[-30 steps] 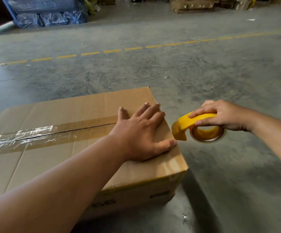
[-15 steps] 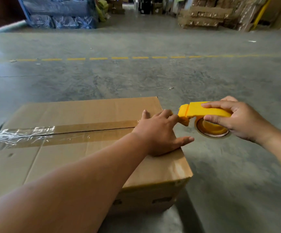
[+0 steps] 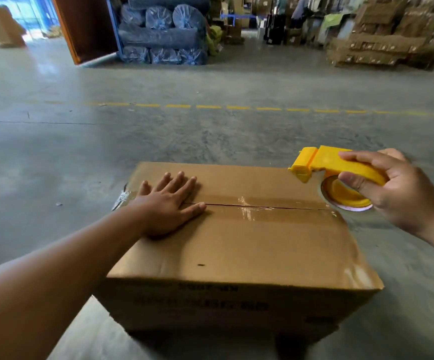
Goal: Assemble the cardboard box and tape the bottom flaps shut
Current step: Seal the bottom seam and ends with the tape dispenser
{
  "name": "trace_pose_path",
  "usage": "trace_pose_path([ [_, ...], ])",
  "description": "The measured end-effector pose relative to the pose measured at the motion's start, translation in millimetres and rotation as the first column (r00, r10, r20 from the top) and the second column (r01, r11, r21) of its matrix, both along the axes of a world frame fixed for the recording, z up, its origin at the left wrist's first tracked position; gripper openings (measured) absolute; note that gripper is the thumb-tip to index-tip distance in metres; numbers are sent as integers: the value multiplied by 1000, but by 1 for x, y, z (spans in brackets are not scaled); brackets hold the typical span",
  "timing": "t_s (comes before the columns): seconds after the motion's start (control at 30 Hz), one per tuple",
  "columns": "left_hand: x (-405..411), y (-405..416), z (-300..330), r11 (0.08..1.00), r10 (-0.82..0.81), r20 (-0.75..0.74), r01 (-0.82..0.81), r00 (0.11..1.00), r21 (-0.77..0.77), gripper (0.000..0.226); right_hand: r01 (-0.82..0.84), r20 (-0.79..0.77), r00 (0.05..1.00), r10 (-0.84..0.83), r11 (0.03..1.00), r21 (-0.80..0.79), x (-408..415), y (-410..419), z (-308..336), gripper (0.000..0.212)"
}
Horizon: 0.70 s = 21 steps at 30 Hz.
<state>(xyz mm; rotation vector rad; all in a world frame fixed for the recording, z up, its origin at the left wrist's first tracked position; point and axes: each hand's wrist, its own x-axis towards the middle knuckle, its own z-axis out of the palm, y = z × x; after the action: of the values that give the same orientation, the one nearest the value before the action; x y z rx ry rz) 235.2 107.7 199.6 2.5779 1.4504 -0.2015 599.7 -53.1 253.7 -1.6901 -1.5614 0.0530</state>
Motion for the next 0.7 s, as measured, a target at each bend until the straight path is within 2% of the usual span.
trace_pose_path([
  [0.1,-39,7,-1,990,139,6,-139,990,-19,103,1,-34,999,-1,1000,22,-22,14,-9,38],
  [0.2,-57,6,-1,960,273,126,-261,954,-103,112,34,-56,998,-30,997,70,-41,19,-23,47],
  [0.3,-62,3,1,934,343,221,-305,913,-187,111,93,-94,992,-85,992,83,-53,17,-34,54],
  [0.43,-60,2,-1,937,331,195,-297,923,-185,112,166,-157,976,-153,983,79,-54,7,-38,50],
  [0.53,-52,9,-4,960,277,95,-271,956,-70,108,213,-159,965,-206,977,29,-46,0,-39,54],
  [0.7,-10,21,0,997,73,-3,-73,997,38,102,213,-191,959,-208,977,6,-44,-5,-43,59],
])
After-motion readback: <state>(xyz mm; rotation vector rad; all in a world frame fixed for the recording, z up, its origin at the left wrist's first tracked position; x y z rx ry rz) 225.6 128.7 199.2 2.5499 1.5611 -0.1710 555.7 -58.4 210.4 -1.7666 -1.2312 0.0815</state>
